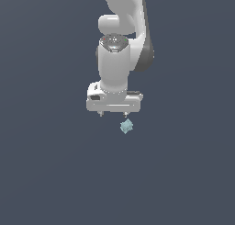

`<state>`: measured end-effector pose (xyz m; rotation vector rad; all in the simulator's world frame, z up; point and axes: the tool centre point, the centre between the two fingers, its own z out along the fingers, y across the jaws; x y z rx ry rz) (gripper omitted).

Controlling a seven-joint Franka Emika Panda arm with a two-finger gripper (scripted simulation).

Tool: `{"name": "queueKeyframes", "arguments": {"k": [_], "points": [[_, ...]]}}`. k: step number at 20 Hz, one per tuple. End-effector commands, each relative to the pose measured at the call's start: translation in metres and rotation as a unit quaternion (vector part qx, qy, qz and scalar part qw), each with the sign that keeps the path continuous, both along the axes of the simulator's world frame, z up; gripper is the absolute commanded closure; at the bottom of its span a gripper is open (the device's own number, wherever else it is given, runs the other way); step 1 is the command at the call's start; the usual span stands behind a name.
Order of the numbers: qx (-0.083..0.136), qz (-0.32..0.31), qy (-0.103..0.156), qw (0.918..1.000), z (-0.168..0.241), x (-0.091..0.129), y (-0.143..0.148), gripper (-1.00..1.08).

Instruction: Pick up the object and move it to a goal position.

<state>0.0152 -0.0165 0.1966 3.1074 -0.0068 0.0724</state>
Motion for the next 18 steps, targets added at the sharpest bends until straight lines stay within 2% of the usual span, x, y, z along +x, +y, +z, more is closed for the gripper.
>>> {"name": "queueKeyframes", "arguments": {"k": [1,11,18], "points": [[0.000,0.000,0.000,1.0000,0.0000,0.0000,0.0000,-0.92],[-0.004,0.032,0.004,0.9995,-0.0012,0.0008,0.0057,-0.92],[-0.003,0.022,0.004,0.9997,-0.0035,0.0002,0.0069,-0.92]]}}
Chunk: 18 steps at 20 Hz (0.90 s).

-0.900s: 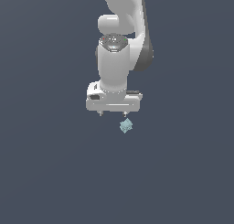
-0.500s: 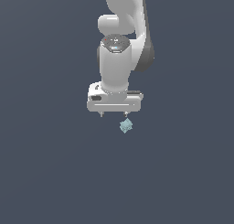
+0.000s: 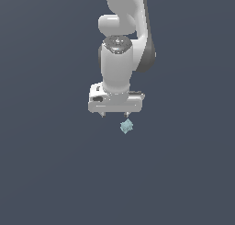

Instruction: Pick up the object and move it to a goal position.

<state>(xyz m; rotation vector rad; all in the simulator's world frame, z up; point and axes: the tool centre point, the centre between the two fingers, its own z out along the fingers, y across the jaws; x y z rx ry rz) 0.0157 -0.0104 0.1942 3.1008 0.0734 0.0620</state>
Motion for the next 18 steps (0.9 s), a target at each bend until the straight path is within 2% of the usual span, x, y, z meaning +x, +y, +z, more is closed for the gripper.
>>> {"name": "queueKeyframes", "arguments": {"k": [1,11,18], "points": [[0.001,-0.007,0.000,1.0000,-0.002,-0.001,0.002,-0.92],[0.010,-0.080,0.002,0.9967,-0.022,-0.006,0.015,-0.92],[0.017,-0.164,0.005,0.9862,-0.045,-0.012,0.029,-0.92]]}}
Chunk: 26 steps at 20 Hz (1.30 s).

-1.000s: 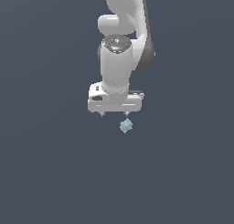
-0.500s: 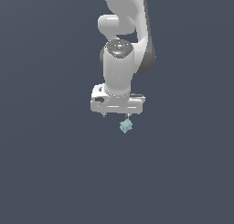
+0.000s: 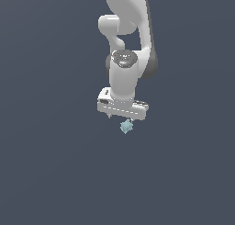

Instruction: Pick up the object and move it to a goal position.

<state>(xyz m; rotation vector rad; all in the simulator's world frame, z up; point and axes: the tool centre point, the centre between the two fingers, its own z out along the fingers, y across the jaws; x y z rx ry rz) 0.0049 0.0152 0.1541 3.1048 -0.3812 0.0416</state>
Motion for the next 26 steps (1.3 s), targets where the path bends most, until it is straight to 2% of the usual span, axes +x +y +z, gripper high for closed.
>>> {"name": "queueKeyframes", "arguments": {"k": [1,7,15,21,26], "points": [[0.003,-0.032,0.001,0.9995,-0.008,-0.003,0.005,-0.92],[0.007,-0.108,0.004,0.9941,-0.028,-0.010,0.017,-0.92],[0.010,-0.195,0.008,0.9806,-0.050,-0.020,0.028,-0.92],[0.011,-0.234,0.009,0.9721,-0.060,-0.024,0.033,-0.92],[0.011,-0.248,0.010,0.9685,-0.063,-0.026,0.035,-0.92]]}}
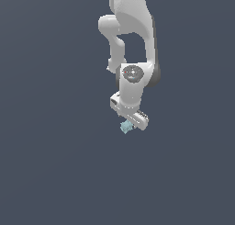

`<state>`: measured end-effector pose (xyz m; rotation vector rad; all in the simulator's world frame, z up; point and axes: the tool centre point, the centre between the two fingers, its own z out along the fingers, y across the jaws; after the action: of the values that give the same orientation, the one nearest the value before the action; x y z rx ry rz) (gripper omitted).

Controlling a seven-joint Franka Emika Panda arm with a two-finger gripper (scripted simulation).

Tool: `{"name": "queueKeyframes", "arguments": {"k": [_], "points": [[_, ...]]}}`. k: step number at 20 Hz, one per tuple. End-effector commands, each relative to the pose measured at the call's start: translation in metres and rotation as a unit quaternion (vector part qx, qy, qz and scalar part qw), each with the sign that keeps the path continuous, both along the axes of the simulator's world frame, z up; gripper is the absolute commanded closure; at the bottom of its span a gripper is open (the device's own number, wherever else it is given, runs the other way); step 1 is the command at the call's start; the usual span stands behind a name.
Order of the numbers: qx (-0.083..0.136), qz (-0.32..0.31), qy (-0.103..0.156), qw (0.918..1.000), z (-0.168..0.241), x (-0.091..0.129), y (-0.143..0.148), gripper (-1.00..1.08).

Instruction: Pick up the object and move it to a goal position.

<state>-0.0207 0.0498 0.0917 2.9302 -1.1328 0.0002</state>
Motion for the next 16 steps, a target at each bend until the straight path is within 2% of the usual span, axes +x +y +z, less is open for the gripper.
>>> {"name": "queueKeyframes", "arguments": {"k": [1,7,16], "points": [[0.000,-0.005,0.000,1.0000,-0.001,0.000,0.000,-0.92],[0.000,-0.004,0.000,1.0000,-0.006,-0.001,0.000,-0.92],[0.000,-0.005,0.000,1.0000,-0.045,-0.002,0.000,-0.92]]}}
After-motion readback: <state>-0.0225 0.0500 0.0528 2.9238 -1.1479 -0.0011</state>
